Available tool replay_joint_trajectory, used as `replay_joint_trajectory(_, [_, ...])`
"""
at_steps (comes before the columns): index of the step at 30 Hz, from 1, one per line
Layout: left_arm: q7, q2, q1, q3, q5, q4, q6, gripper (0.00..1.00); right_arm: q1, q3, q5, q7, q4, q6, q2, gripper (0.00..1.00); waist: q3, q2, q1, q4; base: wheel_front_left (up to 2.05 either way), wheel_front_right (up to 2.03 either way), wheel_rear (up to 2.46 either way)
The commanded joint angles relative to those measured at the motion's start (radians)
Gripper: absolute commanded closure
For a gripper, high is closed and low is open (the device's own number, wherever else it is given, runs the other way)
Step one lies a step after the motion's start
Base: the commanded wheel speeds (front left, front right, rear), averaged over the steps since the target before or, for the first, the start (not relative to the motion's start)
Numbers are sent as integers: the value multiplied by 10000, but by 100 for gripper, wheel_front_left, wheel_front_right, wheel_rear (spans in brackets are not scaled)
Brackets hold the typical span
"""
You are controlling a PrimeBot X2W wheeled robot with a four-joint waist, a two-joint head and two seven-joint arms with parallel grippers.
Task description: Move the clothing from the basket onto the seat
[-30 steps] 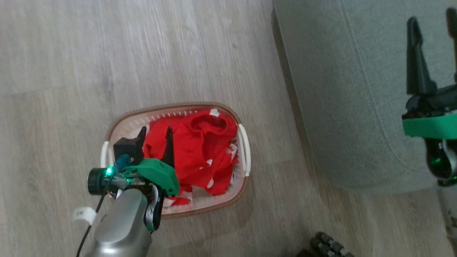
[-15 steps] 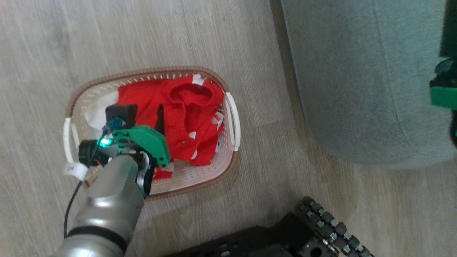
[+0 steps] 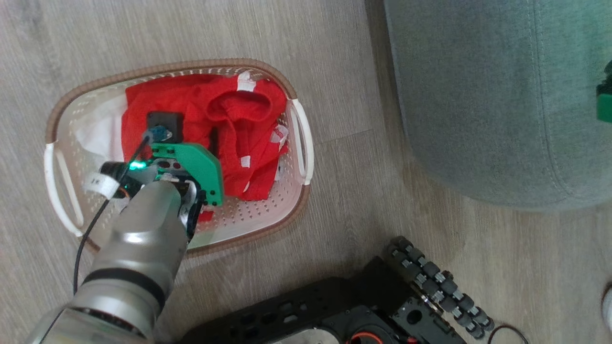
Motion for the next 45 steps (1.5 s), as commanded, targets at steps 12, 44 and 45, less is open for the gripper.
replay_joint_trajectory(12, [394, 108, 55, -1152, -800, -188, -311, 100, 105, 108, 39, -63, -181, -2, -105, 0, -17, 0, -1, -25, 0, 0, 0])
replay_joint_trajectory(44, [-778, 108, 2851, -741, -642, -3963, -116, 100, 2056, 688, -451, -63, 584, -2, -239, 0, -4768, 0, -1, 1538, 0, 0, 0])
replay_joint_trajectory(45, [-778, 108, 2990, -683, -530, -4130, -166, 100, 2154, 703, -478, -63, 628, -2, -217, 0, -4953, 0, -1, 1599, 0, 0, 0])
